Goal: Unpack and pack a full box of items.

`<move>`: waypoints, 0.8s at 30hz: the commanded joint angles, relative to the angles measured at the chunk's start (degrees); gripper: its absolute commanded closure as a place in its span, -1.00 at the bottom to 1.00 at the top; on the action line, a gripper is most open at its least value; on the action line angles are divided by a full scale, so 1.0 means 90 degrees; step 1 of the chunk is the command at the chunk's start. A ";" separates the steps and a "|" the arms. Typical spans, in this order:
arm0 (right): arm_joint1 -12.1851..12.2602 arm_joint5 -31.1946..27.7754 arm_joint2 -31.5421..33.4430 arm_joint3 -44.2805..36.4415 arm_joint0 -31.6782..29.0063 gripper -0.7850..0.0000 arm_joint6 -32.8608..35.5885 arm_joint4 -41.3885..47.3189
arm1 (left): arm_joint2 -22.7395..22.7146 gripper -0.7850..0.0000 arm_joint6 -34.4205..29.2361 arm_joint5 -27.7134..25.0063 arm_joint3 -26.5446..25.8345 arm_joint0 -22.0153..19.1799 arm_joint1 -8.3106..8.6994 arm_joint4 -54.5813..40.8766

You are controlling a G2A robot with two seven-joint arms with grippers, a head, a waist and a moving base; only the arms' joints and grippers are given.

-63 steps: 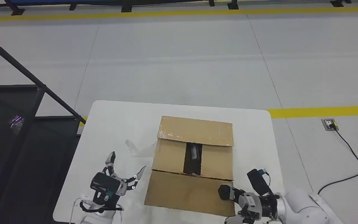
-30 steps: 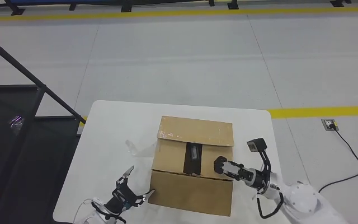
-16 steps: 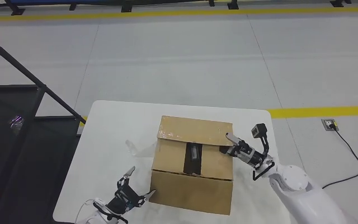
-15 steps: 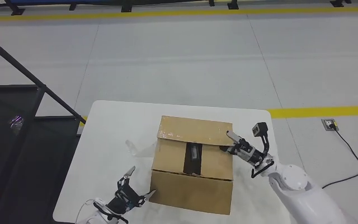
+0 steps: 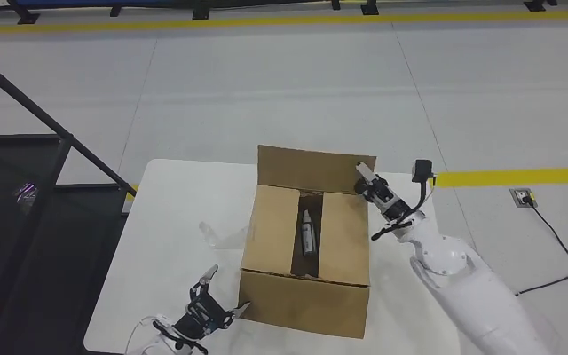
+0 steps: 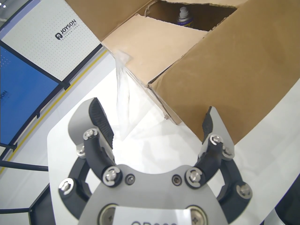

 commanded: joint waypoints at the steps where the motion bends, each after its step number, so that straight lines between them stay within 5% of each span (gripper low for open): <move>1: -0.0114 0.0286 -0.0244 0.0060 0.0156 -1.00 -0.0577 -0.0660 | 0.0016 -1.00 -0.0009 0.0017 0.0003 -0.0005 0.0007 -0.0009; 16: -0.0789 0.1387 -0.0997 0.1311 0.1067 -1.00 -0.0798 -0.1352 | 0.0083 -1.00 -0.0015 0.0008 0.0033 -0.0060 0.0071 -0.0065; 20: -0.0863 0.1269 -0.0918 0.1344 0.1033 -1.00 -0.0811 -0.1333 | 0.0101 -1.00 0.0016 -0.0008 0.0058 -0.0069 0.0092 -0.0025; 24: -0.0831 0.0230 -0.0611 0.1022 0.0738 -1.00 -0.0458 -0.0981 | 0.0004 -1.00 0.0180 0.0145 -0.0029 0.0007 0.0115 -0.0072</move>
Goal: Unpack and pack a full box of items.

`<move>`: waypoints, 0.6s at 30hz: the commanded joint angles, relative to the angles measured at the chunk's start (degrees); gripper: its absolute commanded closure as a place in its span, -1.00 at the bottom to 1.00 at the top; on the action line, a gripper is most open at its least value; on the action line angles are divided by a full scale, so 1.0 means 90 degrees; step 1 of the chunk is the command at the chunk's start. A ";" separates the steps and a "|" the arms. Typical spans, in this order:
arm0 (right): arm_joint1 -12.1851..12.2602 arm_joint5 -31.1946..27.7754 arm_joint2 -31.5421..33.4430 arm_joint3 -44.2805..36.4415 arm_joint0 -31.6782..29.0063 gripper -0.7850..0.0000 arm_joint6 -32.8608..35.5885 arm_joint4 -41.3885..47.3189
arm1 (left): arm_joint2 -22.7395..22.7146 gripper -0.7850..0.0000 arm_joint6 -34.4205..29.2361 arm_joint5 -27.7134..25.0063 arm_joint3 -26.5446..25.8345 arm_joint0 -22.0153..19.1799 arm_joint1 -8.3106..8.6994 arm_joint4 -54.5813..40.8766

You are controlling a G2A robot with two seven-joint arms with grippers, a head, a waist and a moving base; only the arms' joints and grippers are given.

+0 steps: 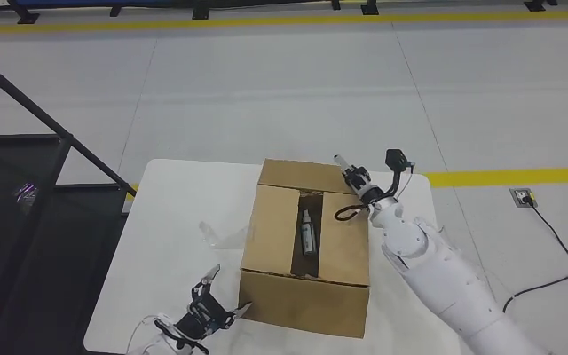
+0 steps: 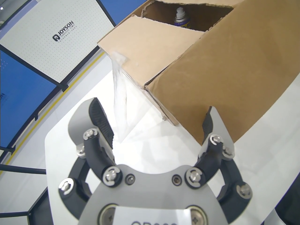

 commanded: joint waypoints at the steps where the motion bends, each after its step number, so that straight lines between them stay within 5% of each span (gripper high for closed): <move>1: 0.0050 -0.0653 0.0184 -0.0252 -0.0201 -1.00 0.0416 0.0190 | -0.0099 -1.00 0.0139 0.0154 -0.0096 0.0098 0.0005 -0.0168; 6: 0.0206 -0.1025 0.0449 -0.1161 -0.0664 -1.00 0.1941 0.0276 | -0.0476 -1.00 0.0461 0.0524 -0.0456 0.0474 0.0027 -0.0556; 12: 0.0214 0.0212 0.0189 -0.1869 -0.0749 -1.00 0.3407 -0.0054 | -0.0757 -1.00 0.0275 0.1179 -0.0536 0.0652 0.0000 -0.1063; 18: -0.0031 0.1241 -0.0271 -0.1464 -0.0311 -1.00 0.3726 -0.0074 | -0.0691 -1.00 0.0235 0.1449 -0.0484 0.0649 -0.0014 -0.1036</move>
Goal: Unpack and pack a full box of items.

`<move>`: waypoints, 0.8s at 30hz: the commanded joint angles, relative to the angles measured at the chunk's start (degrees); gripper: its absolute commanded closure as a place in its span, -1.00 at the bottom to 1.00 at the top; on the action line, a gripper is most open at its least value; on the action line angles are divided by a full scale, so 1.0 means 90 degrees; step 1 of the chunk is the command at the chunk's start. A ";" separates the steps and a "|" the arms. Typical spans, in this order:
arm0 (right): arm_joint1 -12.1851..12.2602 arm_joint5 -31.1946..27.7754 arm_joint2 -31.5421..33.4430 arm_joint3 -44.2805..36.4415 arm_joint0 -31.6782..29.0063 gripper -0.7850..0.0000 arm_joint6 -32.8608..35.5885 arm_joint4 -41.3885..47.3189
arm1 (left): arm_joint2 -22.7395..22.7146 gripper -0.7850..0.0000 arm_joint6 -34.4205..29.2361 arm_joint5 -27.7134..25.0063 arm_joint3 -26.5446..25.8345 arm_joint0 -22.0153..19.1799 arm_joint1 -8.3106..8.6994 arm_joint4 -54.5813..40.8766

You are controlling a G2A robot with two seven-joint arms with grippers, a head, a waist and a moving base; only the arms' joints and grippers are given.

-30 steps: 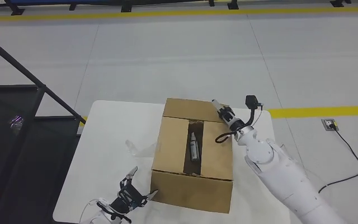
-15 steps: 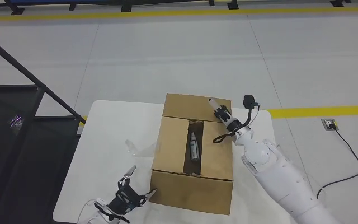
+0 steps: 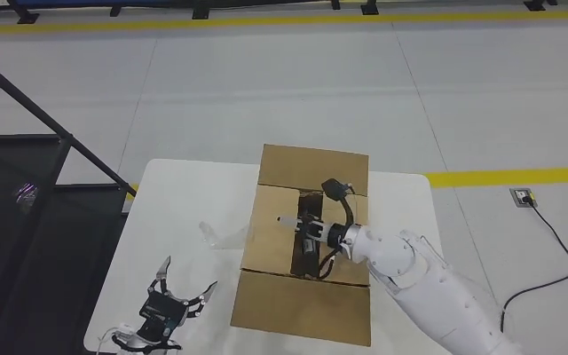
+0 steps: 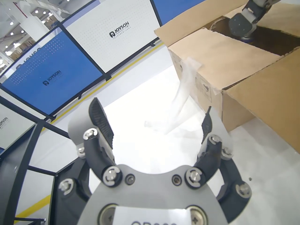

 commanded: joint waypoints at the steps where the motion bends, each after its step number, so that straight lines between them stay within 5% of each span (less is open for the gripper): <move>1: -0.0106 0.0081 -0.0146 0.0281 0.0186 -1.00 0.0091 0.0145 | -0.0008 -1.00 0.0045 0.0004 0.0018 0.0014 0.0002 -0.0025; 14: -0.0660 -0.1668 -0.0212 0.2081 0.0948 -1.00 0.1298 0.2253 | 0.0117 -1.00 0.0146 -0.0187 0.0090 0.0062 0.0023 0.0082; 24: -0.0897 -0.2413 -0.0218 0.1627 0.0959 -1.00 0.1123 0.2541 | 0.0528 -1.00 -0.0153 -0.0279 -0.0291 -0.0079 0.0034 0.0687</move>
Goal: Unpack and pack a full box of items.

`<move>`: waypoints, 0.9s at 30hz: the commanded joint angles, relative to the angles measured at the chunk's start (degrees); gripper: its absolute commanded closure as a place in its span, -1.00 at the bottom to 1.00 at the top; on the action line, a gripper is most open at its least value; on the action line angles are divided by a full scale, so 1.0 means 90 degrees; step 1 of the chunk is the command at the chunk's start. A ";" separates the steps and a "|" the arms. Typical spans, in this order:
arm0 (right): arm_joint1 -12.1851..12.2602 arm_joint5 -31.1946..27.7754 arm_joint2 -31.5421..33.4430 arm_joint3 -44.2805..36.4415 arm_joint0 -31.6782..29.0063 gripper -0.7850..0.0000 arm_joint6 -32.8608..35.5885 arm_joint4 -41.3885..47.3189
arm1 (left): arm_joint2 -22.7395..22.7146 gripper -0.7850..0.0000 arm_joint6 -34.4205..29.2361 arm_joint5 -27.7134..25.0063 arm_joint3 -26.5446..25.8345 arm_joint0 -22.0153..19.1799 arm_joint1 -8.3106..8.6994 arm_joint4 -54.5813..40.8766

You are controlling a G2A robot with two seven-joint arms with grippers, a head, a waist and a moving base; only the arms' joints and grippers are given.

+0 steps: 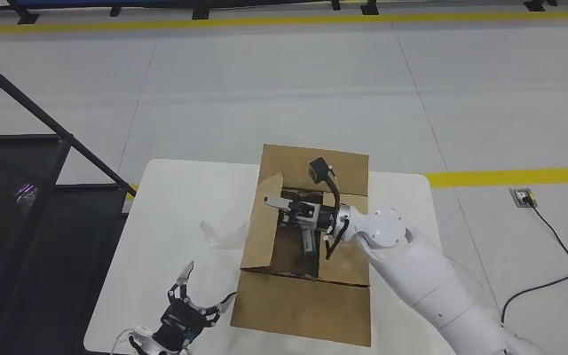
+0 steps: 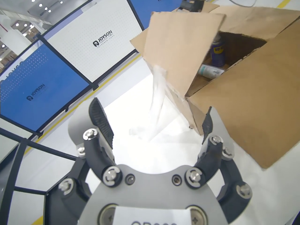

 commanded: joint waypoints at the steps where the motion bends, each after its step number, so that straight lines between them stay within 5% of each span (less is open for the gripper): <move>1: -0.0054 -0.0057 -0.0047 -0.0139 0.0010 -1.00 -0.0237 -0.0135 | 0.0155 -1.00 -0.0228 0.0128 -0.0043 -0.0105 -0.0017 0.0077; 9: -0.0393 -0.0098 -0.0445 -0.0201 0.0233 -1.00 -0.0769 -0.0386 | 0.0675 -1.00 -0.1111 0.0882 -0.0172 -0.0563 -0.0140 -0.0383; 18: -0.0762 -0.0567 -0.0777 0.0409 0.0559 -1.00 0.0035 -0.0037 | 0.0446 -1.00 -0.1689 0.1613 -0.0180 -0.0759 -0.0225 -0.1335; 27: -0.0421 -0.1469 0.0060 -0.0776 -0.0281 -1.00 0.0007 -0.0955 | 0.0001 -1.00 -0.1866 0.1643 0.0265 -0.0704 -0.0219 -0.1600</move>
